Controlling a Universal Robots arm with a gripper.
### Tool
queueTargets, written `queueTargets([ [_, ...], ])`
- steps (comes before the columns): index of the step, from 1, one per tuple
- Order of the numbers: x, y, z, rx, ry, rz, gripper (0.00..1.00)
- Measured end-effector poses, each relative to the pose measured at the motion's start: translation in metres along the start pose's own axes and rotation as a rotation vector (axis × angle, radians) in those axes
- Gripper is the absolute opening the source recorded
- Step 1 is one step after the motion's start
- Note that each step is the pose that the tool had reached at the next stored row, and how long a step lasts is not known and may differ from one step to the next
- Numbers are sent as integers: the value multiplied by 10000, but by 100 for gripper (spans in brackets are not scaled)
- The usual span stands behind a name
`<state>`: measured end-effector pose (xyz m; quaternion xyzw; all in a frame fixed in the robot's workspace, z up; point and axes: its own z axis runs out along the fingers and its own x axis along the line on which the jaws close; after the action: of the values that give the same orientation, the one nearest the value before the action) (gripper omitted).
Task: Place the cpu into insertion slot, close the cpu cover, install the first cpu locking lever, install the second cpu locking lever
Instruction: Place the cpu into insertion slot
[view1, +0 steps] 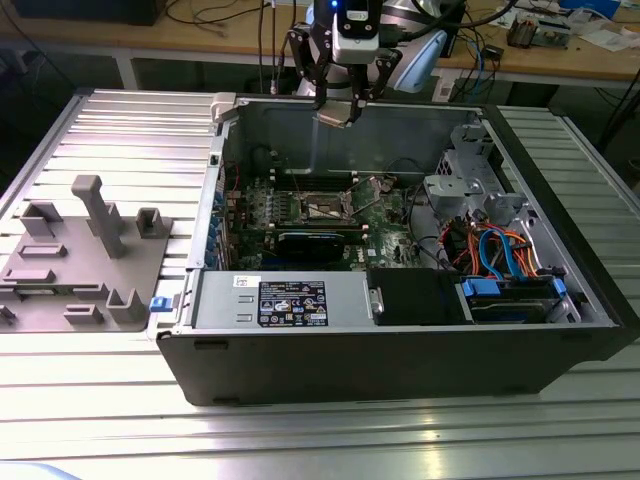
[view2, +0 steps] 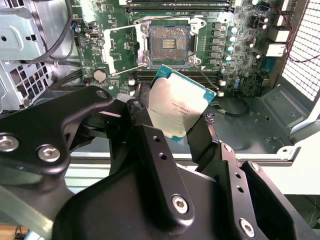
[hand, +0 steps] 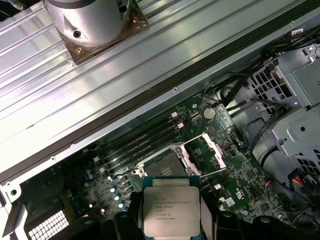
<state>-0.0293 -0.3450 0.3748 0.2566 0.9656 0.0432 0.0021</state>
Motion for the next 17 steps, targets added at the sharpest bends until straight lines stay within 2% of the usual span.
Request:
queueTargets([
  [17, 0, 0, 0, -2, -15, 170, 54],
])
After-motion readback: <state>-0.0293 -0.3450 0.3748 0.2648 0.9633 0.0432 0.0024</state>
